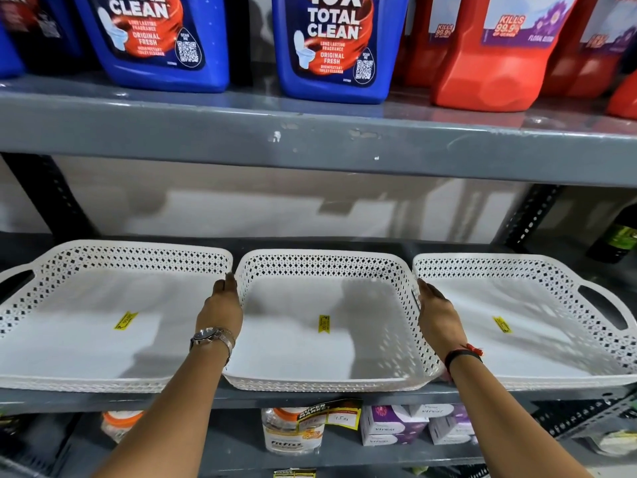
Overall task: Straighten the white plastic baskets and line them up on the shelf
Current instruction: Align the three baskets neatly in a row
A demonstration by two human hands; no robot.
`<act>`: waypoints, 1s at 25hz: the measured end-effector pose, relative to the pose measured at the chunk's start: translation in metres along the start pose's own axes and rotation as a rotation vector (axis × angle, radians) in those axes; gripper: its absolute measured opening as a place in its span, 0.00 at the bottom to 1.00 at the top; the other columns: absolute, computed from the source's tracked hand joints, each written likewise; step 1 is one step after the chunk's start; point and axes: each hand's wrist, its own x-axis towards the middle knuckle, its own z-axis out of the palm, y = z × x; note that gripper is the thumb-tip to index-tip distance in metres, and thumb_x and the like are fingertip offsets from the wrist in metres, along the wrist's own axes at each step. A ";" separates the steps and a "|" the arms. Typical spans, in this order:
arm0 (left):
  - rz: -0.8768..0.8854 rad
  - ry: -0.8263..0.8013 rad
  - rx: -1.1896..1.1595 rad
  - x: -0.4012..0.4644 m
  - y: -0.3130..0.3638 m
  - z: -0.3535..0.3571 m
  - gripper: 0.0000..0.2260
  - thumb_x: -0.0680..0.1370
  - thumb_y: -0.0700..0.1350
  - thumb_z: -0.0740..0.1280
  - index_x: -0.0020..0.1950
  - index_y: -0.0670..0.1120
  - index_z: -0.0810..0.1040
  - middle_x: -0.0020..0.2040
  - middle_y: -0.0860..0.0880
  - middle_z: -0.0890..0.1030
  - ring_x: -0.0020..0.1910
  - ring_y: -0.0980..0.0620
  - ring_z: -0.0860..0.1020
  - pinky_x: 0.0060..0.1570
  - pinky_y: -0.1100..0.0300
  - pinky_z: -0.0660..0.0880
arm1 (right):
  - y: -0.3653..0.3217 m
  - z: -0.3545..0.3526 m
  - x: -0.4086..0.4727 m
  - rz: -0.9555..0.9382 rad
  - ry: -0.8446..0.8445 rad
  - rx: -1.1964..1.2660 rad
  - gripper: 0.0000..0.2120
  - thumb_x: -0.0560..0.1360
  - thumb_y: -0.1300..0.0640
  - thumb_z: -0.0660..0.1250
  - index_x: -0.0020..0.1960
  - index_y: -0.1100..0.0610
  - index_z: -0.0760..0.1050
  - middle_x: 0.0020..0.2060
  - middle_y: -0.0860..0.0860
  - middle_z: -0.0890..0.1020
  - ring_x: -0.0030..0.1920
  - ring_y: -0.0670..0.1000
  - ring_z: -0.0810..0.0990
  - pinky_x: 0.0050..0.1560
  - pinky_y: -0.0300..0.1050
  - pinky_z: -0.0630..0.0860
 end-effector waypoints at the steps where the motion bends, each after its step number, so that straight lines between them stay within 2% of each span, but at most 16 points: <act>1: -0.001 0.001 0.004 0.000 0.000 0.000 0.27 0.77 0.31 0.52 0.76 0.40 0.51 0.72 0.37 0.63 0.63 0.36 0.73 0.60 0.46 0.74 | 0.001 0.000 0.000 -0.005 -0.002 -0.010 0.26 0.76 0.71 0.51 0.73 0.60 0.60 0.67 0.60 0.71 0.64 0.60 0.73 0.63 0.50 0.71; 8: 0.000 0.008 0.008 -0.002 -0.001 -0.001 0.27 0.77 0.30 0.52 0.76 0.40 0.52 0.71 0.37 0.64 0.62 0.36 0.74 0.59 0.46 0.75 | 0.001 0.000 -0.001 -0.012 0.004 0.001 0.25 0.77 0.70 0.51 0.73 0.60 0.60 0.68 0.59 0.71 0.65 0.60 0.72 0.64 0.48 0.70; 16: 0.012 0.022 0.020 -0.004 0.000 -0.002 0.26 0.78 0.31 0.52 0.76 0.41 0.53 0.69 0.37 0.67 0.61 0.37 0.75 0.57 0.47 0.75 | 0.000 0.001 0.000 0.008 0.007 -0.075 0.24 0.78 0.67 0.50 0.73 0.56 0.59 0.68 0.57 0.71 0.63 0.61 0.74 0.62 0.51 0.72; 19: 0.001 0.028 0.017 -0.006 0.000 -0.003 0.25 0.79 0.32 0.51 0.76 0.42 0.53 0.69 0.37 0.67 0.61 0.37 0.75 0.57 0.47 0.75 | 0.000 0.001 0.000 0.017 -0.005 -0.110 0.25 0.78 0.67 0.51 0.74 0.55 0.57 0.70 0.55 0.69 0.66 0.59 0.71 0.64 0.50 0.71; 21: -0.006 0.026 0.021 -0.007 0.001 -0.004 0.25 0.78 0.32 0.51 0.76 0.42 0.53 0.70 0.37 0.66 0.61 0.37 0.75 0.58 0.47 0.74 | 0.001 0.002 0.000 0.000 -0.016 -0.124 0.25 0.78 0.66 0.52 0.74 0.56 0.56 0.71 0.56 0.67 0.67 0.58 0.70 0.65 0.50 0.70; 25: -0.004 0.038 0.036 -0.008 0.001 -0.003 0.26 0.78 0.31 0.51 0.76 0.41 0.54 0.69 0.37 0.67 0.59 0.36 0.76 0.56 0.47 0.75 | 0.003 0.002 0.002 -0.051 -0.012 -0.109 0.25 0.78 0.65 0.53 0.74 0.58 0.57 0.69 0.58 0.70 0.64 0.61 0.72 0.61 0.51 0.72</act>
